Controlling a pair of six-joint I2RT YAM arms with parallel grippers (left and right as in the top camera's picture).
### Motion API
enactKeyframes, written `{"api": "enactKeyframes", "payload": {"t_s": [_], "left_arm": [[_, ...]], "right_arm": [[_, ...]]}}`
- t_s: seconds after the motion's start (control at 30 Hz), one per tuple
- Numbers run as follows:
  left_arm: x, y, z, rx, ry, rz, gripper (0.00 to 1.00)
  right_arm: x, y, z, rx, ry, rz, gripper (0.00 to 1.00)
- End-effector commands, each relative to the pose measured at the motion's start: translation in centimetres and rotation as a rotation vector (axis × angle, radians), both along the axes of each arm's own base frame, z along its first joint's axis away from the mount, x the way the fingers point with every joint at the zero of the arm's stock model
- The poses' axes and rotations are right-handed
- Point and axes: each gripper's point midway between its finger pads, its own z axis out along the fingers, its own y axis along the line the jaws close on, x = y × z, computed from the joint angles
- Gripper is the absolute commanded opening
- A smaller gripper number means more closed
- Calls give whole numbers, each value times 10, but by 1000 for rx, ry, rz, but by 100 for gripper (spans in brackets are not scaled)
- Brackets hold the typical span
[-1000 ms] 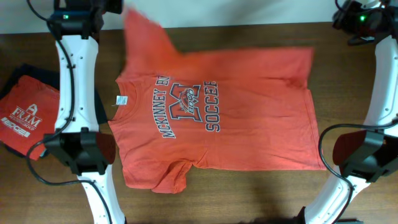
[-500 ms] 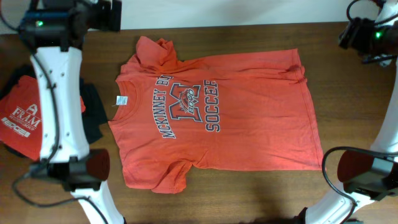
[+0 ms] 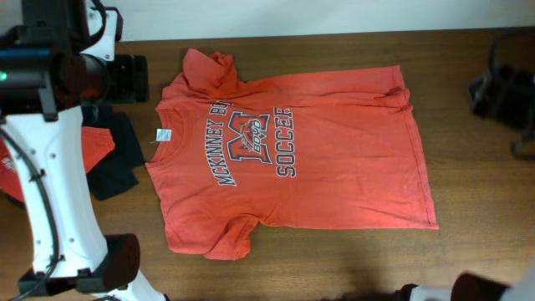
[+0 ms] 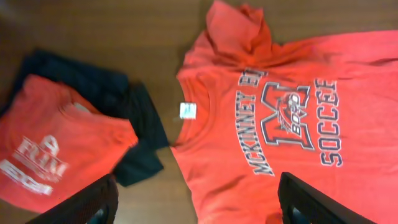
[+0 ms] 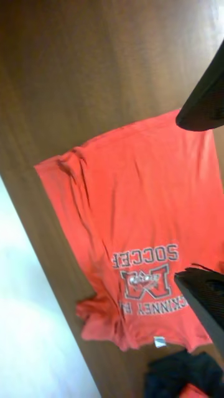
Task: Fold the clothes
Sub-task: 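Release the shirt and move both grippers to its bottom corners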
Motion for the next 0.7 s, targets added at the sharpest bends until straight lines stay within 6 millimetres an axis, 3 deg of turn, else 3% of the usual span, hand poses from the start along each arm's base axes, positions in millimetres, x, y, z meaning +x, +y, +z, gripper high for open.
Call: {"api": "enactKeyframes", "payload": {"t_s": [0.0,0.2,0.3,0.4,0.53,0.57,0.67], "left_arm": [[-15,-11,-23,-85,96,13,82],[-83,5,-66,-65,273,113,83],[-116,15,-88,-101,337,236,93],[-138,10,-118,-166,387,281,98],[-149,-6,-159,-268,454,320,99],[-157,-7,-180,-278,506,364,99],[-175,-9,-224,-294,606,459,99]], "right_arm": [[-13,7,-6,4,18,16,76],[-46,18,-22,15,54,14,76],[-57,12,-45,0,122,-29,76],[-55,9,-85,39,206,-60,77],[-43,7,-143,95,318,-71,79],[-39,9,-165,120,351,-63,78],[-35,16,-199,179,395,-39,79]]}}
